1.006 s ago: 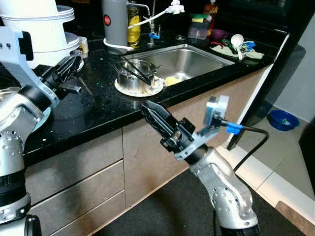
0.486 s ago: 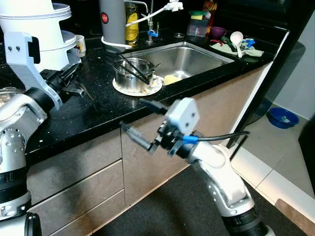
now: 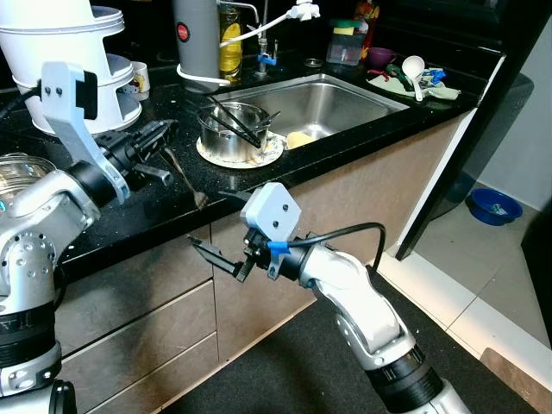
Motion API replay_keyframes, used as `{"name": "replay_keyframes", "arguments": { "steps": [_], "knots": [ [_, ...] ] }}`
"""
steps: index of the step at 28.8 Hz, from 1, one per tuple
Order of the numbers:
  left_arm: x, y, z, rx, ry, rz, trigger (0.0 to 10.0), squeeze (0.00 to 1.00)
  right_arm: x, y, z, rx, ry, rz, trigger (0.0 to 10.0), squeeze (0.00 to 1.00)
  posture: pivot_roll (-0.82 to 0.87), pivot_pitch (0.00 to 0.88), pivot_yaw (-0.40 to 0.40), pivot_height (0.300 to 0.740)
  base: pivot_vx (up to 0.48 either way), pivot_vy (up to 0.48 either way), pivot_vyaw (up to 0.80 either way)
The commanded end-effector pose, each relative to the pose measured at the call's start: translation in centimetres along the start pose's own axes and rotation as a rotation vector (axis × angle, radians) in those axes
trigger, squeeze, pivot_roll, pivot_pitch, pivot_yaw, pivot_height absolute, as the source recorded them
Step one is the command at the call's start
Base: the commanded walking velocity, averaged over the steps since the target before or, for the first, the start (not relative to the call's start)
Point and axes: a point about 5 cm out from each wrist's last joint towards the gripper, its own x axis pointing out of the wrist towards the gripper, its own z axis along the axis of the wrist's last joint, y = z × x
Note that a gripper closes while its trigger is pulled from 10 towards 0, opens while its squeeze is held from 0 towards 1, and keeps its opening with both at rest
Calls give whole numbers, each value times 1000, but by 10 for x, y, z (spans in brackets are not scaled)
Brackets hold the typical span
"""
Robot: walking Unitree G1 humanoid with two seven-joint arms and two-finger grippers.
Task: Kitchen organization
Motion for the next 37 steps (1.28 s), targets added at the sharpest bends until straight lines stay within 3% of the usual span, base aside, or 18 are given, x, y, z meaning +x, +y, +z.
{"name": "replay_keyframes", "arguments": {
  "steps": [1, 15, 19, 27, 28, 29, 30, 32, 37],
  "knots": [
    [-3, -5, 2, 11, 8, -29, 0, 0, 1, -3, -2, -18, 13, -22, 10000, 0, -32, 101, -37, 740, 0, 0, 0],
    [-4, -25, -1, -32, 23, -147, 0, 0, 9, -4, -3, -43, 8, -73, 10000, 0, -33, 110, -44, 740, 0, 0, 0],
    [-1, -35, -2, -91, 1, -200, 0, 0, 12, -6, -3, -21, -4, -108, 10000, 0, -34, 110, -42, 740, 0, 0, 0],
    [0, -38, -2, -107, -3, -215, 0, 0, 13, -4, -3, -11, -6, -102, 10000, 0, -35, 109, -40, 740, 0, 0, 0],
    [0, -38, -2, -106, 0, -215, 0, 0, 14, -3, -3, -1, -9, -101, 7686, 0, -36, 111, -40, 740, 0, 0, 0],
    [0, -38, -2, -106, 0, -215, 0, 0, 14, -3, -3, -1, -9, -101, 7686, 0, -36, 111, -40, 740, 0, 0, 0],
    [-1, -38, -3, -106, 3, -215, 0, 0, 14, -3, -3, 6, -11, -101, 5529, 0, -36, 111, -40, 740, 0, 0, 0],
    [-1, -37, -3, -105, 7, -208, 0, 0, 14, -3, -3, 26, -15, -102, 0, 0, -37, 111, -41, 740, 0, 0, 0],
    [-1, -37, -2, -109, 7, -209, 0, 0, 13, -3, -3, 40, -16, -95, 0, 0, -37, 112, -41, 740, 0, 0, 0]
  ]
}}
